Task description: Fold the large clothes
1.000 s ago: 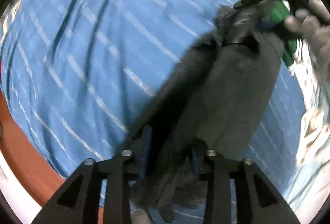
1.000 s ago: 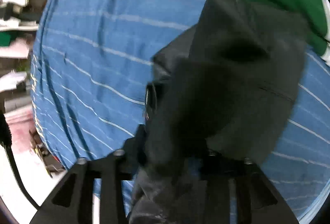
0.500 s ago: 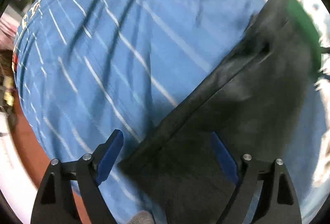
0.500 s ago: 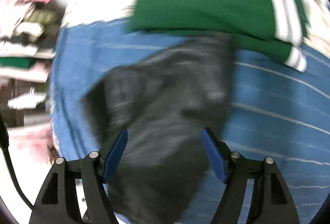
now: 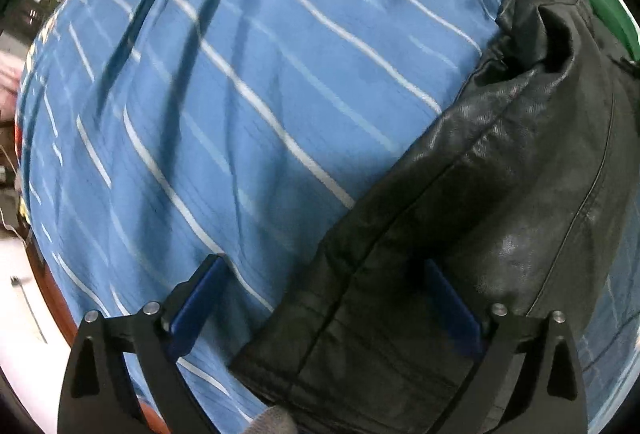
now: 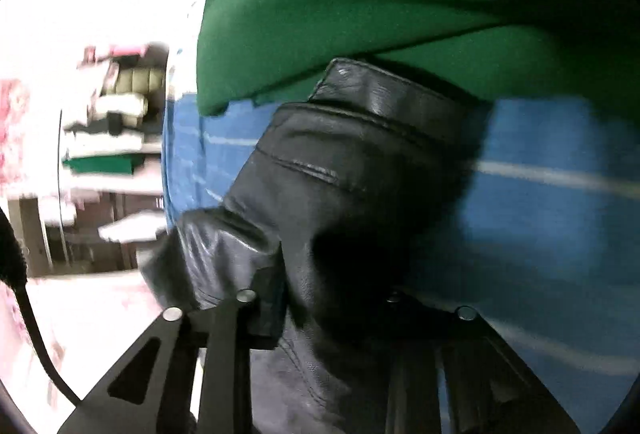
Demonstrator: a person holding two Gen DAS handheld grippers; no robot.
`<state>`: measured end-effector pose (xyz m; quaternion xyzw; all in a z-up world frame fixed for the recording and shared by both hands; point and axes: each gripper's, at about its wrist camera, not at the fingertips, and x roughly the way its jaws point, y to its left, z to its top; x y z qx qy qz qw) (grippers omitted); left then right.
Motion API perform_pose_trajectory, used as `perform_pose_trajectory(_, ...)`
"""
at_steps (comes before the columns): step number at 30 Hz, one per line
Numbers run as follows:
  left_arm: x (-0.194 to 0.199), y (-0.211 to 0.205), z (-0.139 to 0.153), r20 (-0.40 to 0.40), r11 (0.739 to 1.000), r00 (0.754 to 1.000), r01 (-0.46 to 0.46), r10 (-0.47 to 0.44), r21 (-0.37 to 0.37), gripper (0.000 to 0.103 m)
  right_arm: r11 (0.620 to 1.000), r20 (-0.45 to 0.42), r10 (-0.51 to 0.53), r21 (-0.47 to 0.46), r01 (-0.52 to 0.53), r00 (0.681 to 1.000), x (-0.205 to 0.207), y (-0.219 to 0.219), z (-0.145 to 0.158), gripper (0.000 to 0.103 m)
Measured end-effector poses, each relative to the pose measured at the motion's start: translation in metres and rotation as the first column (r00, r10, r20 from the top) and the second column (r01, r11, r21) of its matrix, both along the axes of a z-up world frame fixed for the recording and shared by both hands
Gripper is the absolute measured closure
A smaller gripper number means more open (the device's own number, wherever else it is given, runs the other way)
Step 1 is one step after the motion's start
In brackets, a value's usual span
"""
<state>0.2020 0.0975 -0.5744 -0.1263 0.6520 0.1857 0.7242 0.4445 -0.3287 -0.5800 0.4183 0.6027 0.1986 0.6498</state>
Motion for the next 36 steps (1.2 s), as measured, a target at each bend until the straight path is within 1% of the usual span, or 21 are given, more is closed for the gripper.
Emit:
perform_pose_trajectory(1,0.004,-0.001,0.003,0.001,0.999,1.0,0.029,-0.029,0.021,0.002,0.998,-0.002,-0.058,-0.001,0.058,0.998,-0.017,-0.016,0.011,0.079)
perform_pose_trajectory(3,0.015,-0.002,0.013,0.015,0.986,0.991,0.129,-0.131,0.103,0.002,0.988,-0.015,-0.154,-0.011,0.154,0.988,-0.051,-0.045,0.026,0.08)
perform_pose_trajectory(5,0.026,-0.002,0.021,0.025,0.968,0.978,0.203,-0.209,0.15,0.002,0.963,-0.043,-0.269,-0.046,0.267,0.962,-0.103,-0.085,0.042,0.08)
perform_pose_trajectory(6,0.033,-0.002,0.026,0.034,0.957,0.969,0.237,-0.246,0.168,0.002,0.943,-0.074,-0.332,-0.063,0.328,0.94,-0.136,-0.119,0.05,0.081)
perform_pose_trajectory(8,0.045,0.001,0.041,0.059,0.94,0.952,0.286,-0.301,0.184,0.002,0.896,-0.134,-0.442,-0.12,0.428,0.887,-0.204,-0.156,0.057,0.084)
perform_pose_trajectory(11,0.051,0.003,0.056,0.092,0.939,0.944,0.3,-0.318,0.169,0.002,0.84,-0.231,-0.533,-0.262,0.476,0.814,-0.308,-0.181,0.059,0.082)
perform_pose_trajectory(13,0.052,-0.005,0.064,0.106,0.945,0.943,0.304,-0.317,0.118,0.002,0.844,-0.319,-0.53,-0.288,0.453,0.786,-0.346,-0.194,0.048,0.069)
perform_pose_trajectory(14,0.049,-0.011,0.064,0.102,0.947,0.943,0.305,-0.315,0.102,0.002,0.857,-0.371,-0.509,-0.3,0.418,0.777,-0.365,-0.201,0.042,0.059)
perform_pose_trajectory(15,0.045,-0.018,0.065,0.096,0.949,0.945,0.306,-0.313,0.075,0.002,0.866,-0.407,-0.492,-0.319,0.385,0.77,-0.379,-0.207,0.04,0.042)
perform_pose_trajectory(16,0.042,-0.03,0.066,0.091,0.952,0.948,0.304,-0.306,0.036,0.002,0.866,-0.405,-0.488,-0.336,0.37,0.773,-0.385,-0.213,0.042,0.04)
perform_pose_trajectory(18,0.039,-0.059,0.064,0.081,0.957,0.956,0.287,-0.284,-0.039,0.002,0.861,-0.373,-0.471,-0.394,0.323,0.8,-0.387,-0.223,0.062,0.04)
perform_pose_trajectory(21,0.045,-0.101,0.055,0.082,0.957,0.963,0.264,-0.256,-0.117,0.002,0.792,-0.274,-0.433,-0.57,0.218,0.859,-0.378,-0.229,0.112,0.04)
perform_pose_trajectory(23,0.052,-0.123,0.05,0.083,0.959,0.969,0.243,-0.233,-0.148,0.002,0.754,-0.178,-0.364,-0.633,0.177,0.914,-0.359,-0.216,0.145,0.04)
perform_pose_trajectory(25,0.072,-0.143,0.039,0.095,0.963,0.973,0.223,-0.21,-0.153,0.002,0.792,-0.108,-0.207,-0.602,0.102,0.972,-0.316,-0.178,0.162,0.041)
perform_pose_trajectory(26,0.084,-0.151,0.029,0.093,0.962,0.972,0.23,-0.218,-0.145,0.002,0.823,-0.083,-0.142,-0.564,0.072,0.986,-0.291,-0.158,0.162,0.044)
perform_pose_trajectory(27,0.094,-0.158,0.02,0.072,0.965,0.972,0.231,-0.223,-0.121,0.002,0.842,-0.067,-0.108,-0.536,0.056,0.992,-0.278,-0.149,0.16,0.056)
perform_pose_trajectory(29,0.111,-0.164,0.004,0.039,0.964,0.97,0.243,-0.24,-0.109,0.0,0.88,-0.072,-0.014,-0.474,-0.022,0.997,-0.23,-0.111,0.143,0.06)
perform_pose_trajectory(31,0.119,-0.167,-0.01,0.013,0.96,0.966,0.258,-0.258,-0.106,0.0,0.873,-0.084,0.015,-0.484,-0.054,0.996,-0.201,-0.084,0.121,0.06)
perform_pose_trajectory(32,0.119,-0.167,-0.012,0.018,0.956,0.962,0.271,-0.271,-0.108,0.0,0.871,-0.137,0.038,-0.482,-0.1,0.99,-0.18,-0.074,0.095,0.06)
perform_pose_trajectory(34,0.117,-0.166,-0.008,0.034,0.952,0.957,0.289,-0.287,-0.104,0.0,0.85,-0.217,0.001,-0.514,-0.115,0.976,-0.163,-0.078,0.057,0.061)
perform_pose_trajectory(36,0.11,-0.164,0.0,0.036,0.948,0.951,0.31,-0.308,-0.075,0.0,0.846,-0.255,0.013,-0.513,-0.147,0.967,-0.147,-0.08,0.04,0.061)
